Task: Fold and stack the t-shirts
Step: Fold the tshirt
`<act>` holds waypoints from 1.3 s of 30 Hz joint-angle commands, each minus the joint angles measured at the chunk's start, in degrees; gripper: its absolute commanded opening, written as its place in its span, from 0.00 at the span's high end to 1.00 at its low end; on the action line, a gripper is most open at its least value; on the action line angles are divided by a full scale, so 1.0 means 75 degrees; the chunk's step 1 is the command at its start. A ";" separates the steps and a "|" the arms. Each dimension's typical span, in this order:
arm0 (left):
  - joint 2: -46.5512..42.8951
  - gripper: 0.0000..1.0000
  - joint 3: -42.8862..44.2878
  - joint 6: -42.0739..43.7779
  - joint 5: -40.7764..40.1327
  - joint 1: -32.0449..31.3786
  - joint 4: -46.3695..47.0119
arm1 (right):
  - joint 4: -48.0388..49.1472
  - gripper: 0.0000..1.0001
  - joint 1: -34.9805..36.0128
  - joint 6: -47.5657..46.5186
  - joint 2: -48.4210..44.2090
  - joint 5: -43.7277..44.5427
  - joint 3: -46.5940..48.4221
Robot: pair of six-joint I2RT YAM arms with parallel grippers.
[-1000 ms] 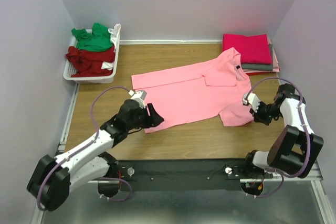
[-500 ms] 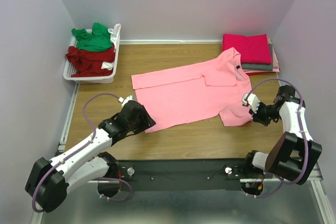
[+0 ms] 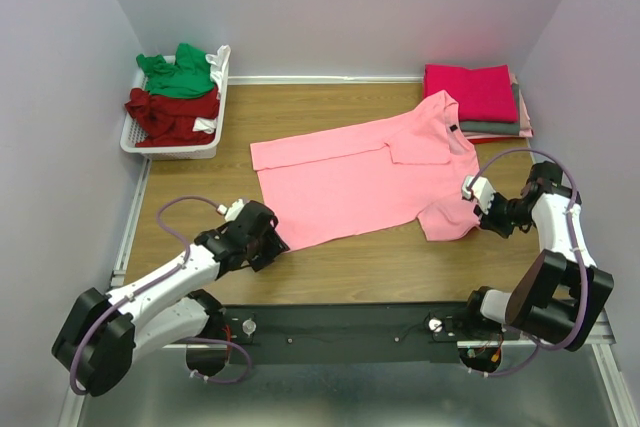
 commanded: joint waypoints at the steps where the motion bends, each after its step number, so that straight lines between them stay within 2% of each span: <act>1: 0.0178 0.41 -0.0066 -0.0403 -0.0497 -0.0037 -0.0062 | 0.0156 1.00 0.0042 0.0133 0.0076 -0.0345 -0.0013; 7: 0.0529 0.47 0.0004 -0.0462 -0.0801 -0.0025 0.0243 | 0.0168 1.00 0.0042 0.0169 0.0087 -0.0334 -0.0059; 14: 0.1081 0.59 0.0204 -0.0428 -0.1106 -0.0002 0.0383 | 0.0180 1.00 0.0042 0.0180 0.0076 -0.0252 -0.0095; 18: 0.1046 0.81 0.0215 -0.0381 -0.1107 0.0010 0.0430 | 0.0168 1.00 0.0042 0.0204 0.0040 -0.0228 -0.0083; 22: 0.0789 0.90 0.0204 -0.0240 -0.1071 0.0010 0.0442 | 0.0156 1.00 0.0042 0.0250 -0.0030 -0.0205 0.0022; 29: 0.0202 0.96 0.0297 0.0018 -0.1118 -0.0001 0.0302 | 0.0133 1.00 0.0042 0.0543 -0.0241 -0.0404 0.0642; 39: -0.0161 0.97 0.0614 0.0217 -0.1165 -0.0001 0.0161 | -0.0008 1.00 0.0031 0.0649 -0.0206 -0.0825 0.1030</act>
